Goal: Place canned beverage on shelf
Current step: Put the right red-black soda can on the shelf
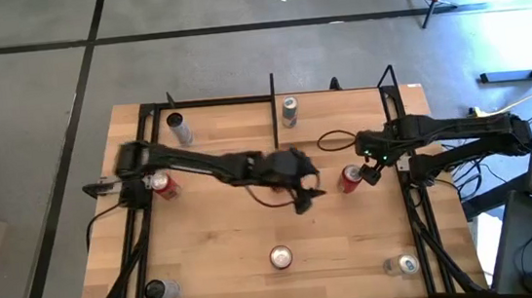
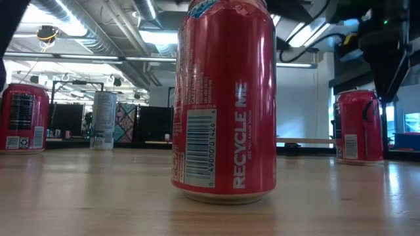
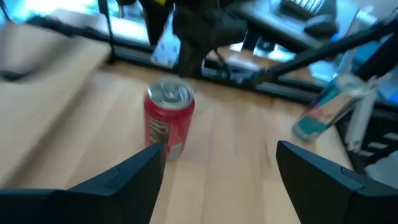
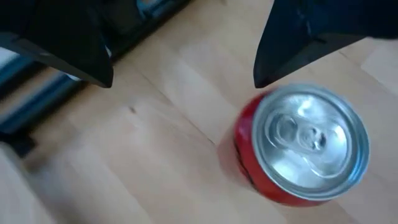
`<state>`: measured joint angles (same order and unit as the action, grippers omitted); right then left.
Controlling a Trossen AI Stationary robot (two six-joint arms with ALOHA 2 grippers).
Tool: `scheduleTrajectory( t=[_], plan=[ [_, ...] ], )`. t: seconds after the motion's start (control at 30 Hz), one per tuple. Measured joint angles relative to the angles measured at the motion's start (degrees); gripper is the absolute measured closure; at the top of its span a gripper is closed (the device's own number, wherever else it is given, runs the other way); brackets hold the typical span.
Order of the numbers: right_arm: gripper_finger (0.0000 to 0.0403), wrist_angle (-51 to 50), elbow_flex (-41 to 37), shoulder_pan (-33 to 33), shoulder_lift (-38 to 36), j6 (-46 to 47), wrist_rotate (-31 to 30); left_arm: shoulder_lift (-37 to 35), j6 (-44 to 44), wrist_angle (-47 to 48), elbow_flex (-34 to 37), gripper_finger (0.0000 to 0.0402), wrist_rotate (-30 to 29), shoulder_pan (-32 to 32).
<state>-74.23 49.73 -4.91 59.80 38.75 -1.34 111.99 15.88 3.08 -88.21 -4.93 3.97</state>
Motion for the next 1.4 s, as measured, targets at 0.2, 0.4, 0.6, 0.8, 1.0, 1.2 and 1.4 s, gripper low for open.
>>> scheduleTrajectory(
  t=[0.2, 0.4, 0.6, 0.8, 1.0, 1.2, 1.4],
  plan=[
    [0.0029, 3.3, -2.7, 0.0, 0.1, 2.5, -0.4, 11.4, 0.9, -2.2, -7.2, 0.0108, -0.1, -0.1],
    [0.0029, 5.1, -2.7, 0.0, 0.1, 2.9, -0.6, 16.9, 2.0, -7.1, -10.1, 0.0108, -2.1, -1.1],
    [0.0029, 7.0, -2.7, 0.1, 0.1, 2.9, 1.1, 18.0, 1.8, -5.9, -10.1, 0.0108, -3.7, -2.4],
    [0.0029, 11.0, -2.7, 1.3, 0.1, 3.0, 3.4, 18.0, 1.6, -5.6, -10.1, 0.0108, -4.8, -3.9],
    [0.0029, 14.4, -2.7, 5.1, 0.1, 3.1, 7.8, 17.9, 1.5, -1.0, -10.2, 0.0108, -5.2, -5.2],
    [0.0029, 11.8, -2.2, 7.6, 0.0, 3.0, 9.5, 17.7, 2.0, 1.3, -10.2, 0.0108, -4.0, -5.7],
    [0.0029, 6.1, -1.7, 5.0, 0.1, 2.9, -0.1, 17.5, 2.1, 1.0, -10.2, 0.0108, 2.2, -4.5]
  ],
)
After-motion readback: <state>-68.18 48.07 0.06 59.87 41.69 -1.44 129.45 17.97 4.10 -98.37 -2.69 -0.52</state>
